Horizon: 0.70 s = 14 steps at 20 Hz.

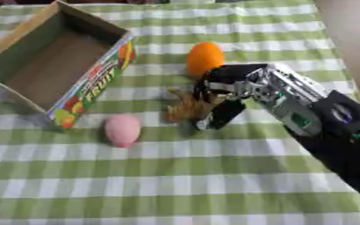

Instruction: Pick up objects on the table and place them in the box.

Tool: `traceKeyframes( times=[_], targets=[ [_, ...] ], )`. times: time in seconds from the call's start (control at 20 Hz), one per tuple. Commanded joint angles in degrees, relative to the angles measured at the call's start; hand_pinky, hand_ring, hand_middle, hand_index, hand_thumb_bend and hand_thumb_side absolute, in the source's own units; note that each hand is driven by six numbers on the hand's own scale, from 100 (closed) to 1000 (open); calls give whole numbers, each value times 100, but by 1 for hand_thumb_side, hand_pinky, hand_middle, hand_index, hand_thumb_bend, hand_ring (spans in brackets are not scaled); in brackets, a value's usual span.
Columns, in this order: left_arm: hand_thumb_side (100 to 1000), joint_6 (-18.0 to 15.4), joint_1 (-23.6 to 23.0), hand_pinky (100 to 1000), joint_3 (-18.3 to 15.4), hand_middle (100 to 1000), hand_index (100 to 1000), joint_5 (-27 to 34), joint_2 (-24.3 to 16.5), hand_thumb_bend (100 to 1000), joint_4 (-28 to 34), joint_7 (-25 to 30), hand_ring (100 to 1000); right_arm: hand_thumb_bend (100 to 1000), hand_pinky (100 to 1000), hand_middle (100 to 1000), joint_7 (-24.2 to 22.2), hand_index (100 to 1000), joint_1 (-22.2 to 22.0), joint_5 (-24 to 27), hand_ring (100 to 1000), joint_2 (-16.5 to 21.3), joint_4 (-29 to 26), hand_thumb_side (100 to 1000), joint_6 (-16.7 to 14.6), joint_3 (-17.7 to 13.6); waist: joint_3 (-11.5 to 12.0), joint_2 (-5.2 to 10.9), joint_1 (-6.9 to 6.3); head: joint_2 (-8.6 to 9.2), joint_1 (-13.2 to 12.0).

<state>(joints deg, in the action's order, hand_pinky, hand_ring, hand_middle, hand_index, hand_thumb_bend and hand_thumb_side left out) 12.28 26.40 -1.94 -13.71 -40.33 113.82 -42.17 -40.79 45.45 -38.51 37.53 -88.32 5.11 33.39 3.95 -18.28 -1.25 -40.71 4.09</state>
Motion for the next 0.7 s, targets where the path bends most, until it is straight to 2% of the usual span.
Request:
traceKeyframes(
  times=[0.05,0.1,0.15,0.2,0.45,0.7],
  targets=[
    [1000,-26,58,782,-91,799,877,7,-128,131,78,-21,776,100,827,596,98,709,-57,46,793,74,149,591,58,79,13,63,-12,65,3],
    [1000,-27,56,782,-92,799,877,9,-128,131,78,-23,776,100,809,549,154,662,-50,84,754,82,97,558,89,71,10,65,-12,60,2],
    [1000,-28,55,782,-92,799,877,10,-129,131,78,-24,776,100,807,544,212,657,-46,124,750,94,44,555,129,67,7,67,-12,57,0],
    [1000,-28,56,782,-93,799,877,11,-129,131,78,-25,775,100,789,511,276,621,-38,165,716,106,-14,514,177,59,3,70,-13,52,-4],
    [1000,-30,52,781,-99,799,877,12,-133,130,78,-27,775,100,756,448,523,541,-11,392,652,176,-270,410,448,13,-8,80,-18,57,-49],
    [1000,-28,46,780,-105,798,878,11,-146,130,78,-30,774,100,741,419,625,508,17,601,625,310,-596,406,632,-41,-21,96,-19,38,-93]
  ],
)
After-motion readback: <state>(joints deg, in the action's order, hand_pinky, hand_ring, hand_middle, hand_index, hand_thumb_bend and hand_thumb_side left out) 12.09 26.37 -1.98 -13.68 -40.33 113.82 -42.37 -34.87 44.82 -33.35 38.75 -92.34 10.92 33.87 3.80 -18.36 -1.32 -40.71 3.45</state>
